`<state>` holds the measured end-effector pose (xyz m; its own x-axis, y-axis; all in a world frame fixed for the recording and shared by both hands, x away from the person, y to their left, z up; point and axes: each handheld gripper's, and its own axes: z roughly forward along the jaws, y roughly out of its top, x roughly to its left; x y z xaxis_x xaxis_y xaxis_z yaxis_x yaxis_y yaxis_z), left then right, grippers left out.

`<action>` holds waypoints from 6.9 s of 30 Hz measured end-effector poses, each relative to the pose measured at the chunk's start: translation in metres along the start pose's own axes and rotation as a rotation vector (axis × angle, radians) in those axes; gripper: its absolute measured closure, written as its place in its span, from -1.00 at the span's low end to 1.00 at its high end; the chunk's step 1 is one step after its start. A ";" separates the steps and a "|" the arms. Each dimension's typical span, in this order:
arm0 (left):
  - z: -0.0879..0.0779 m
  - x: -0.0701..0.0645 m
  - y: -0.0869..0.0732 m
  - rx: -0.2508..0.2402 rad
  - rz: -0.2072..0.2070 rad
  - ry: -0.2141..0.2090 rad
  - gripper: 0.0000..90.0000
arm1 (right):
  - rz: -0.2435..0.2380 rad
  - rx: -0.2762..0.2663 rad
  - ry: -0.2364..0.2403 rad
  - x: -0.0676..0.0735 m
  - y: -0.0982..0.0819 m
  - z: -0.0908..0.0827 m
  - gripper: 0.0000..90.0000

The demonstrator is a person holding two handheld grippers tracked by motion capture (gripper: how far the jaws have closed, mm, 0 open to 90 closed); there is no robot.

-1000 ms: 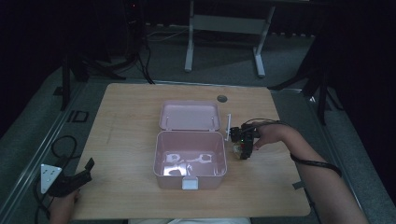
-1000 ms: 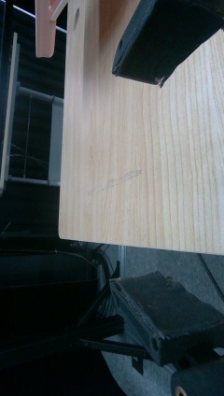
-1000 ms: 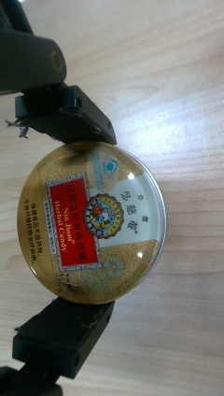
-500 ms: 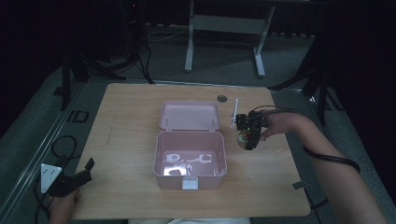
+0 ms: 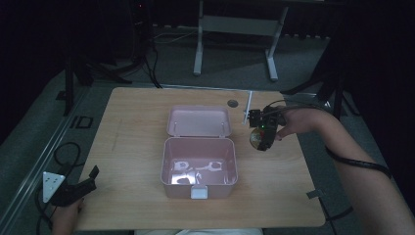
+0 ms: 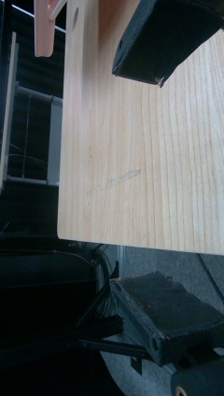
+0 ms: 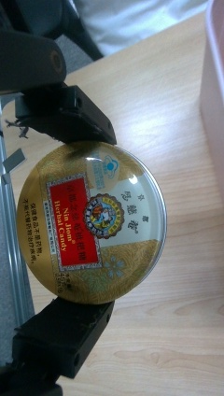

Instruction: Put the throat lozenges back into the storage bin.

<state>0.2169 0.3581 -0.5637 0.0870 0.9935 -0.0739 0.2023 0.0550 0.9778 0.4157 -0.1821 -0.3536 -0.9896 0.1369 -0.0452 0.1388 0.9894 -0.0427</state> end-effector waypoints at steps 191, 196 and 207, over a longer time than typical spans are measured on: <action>0.000 0.000 0.000 -0.001 0.002 -0.005 -0.95 | 1.034 -0.885 -0.557 0.013 -0.167 0.204 -0.74; 0.000 0.000 0.000 -0.002 0.002 -0.005 -0.95 | 1.061 -0.898 -0.556 0.012 -0.170 0.205 -0.74; 0.000 0.000 0.000 -0.002 -0.001 -0.005 -0.95 | 1.069 -0.886 -0.543 0.010 -0.171 0.206 -0.74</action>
<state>0.2166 0.3585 -0.5639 0.0914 0.9929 -0.0757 0.2002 0.0562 0.9781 0.3903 -0.3595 -0.5528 -0.2749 0.9610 -0.0287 0.5060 0.1700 0.8456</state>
